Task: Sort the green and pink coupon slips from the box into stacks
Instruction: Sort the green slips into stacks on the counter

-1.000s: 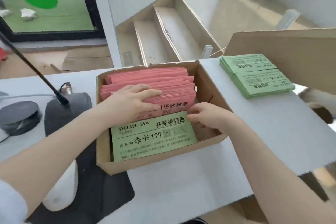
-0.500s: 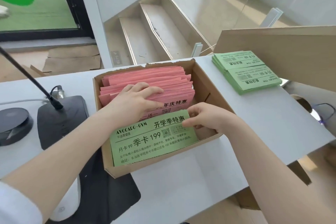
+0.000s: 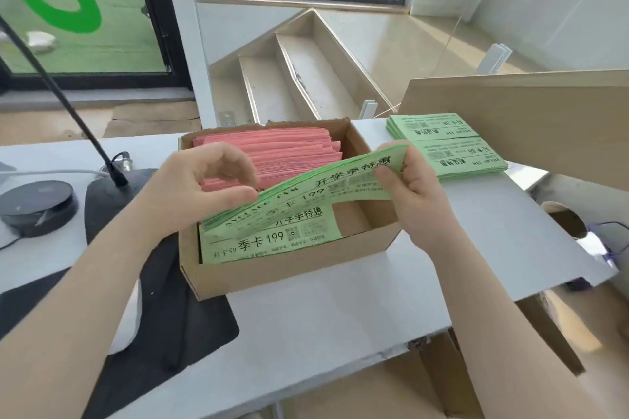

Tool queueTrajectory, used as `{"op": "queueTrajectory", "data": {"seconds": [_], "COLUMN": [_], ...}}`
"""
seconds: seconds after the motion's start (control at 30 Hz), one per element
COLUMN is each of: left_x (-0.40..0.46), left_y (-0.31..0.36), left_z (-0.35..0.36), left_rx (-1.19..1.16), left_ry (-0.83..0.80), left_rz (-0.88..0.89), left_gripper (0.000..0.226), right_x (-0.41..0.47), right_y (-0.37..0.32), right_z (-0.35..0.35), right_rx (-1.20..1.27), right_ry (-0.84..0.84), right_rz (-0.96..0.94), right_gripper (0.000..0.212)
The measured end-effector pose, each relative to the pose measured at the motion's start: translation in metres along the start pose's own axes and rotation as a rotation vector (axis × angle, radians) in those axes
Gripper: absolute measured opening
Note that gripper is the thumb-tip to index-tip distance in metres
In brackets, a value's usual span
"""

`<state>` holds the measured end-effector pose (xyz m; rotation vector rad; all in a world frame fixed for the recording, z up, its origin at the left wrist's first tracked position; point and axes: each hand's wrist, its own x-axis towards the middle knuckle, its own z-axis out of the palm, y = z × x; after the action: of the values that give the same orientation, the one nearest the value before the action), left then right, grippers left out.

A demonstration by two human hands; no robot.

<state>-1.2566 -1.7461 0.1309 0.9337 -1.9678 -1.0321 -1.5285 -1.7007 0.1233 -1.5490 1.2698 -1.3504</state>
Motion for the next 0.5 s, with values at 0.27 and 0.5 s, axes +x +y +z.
{"op": "queueTrajectory", "data": {"seconds": [0.27, 0.5], "left_x": [-0.077, -0.139], "left_y": [0.054, 0.012], "left_z": [0.081, 0.155], "left_rx": [-0.07, -0.146], "left_ry": [0.139, 0.384], "left_rz": [-0.14, -0.326], "left_gripper": [0.048, 0.029], "right_x": [-0.059, -0.12], "right_y": [-0.007, 0.051], "right_z": [-0.044, -0.046], "right_rx": [0.185, 0.153], "right_ry": [0.069, -0.119], "right_rz": [-0.035, 0.199], "right_gripper": [0.026, 0.022]}}
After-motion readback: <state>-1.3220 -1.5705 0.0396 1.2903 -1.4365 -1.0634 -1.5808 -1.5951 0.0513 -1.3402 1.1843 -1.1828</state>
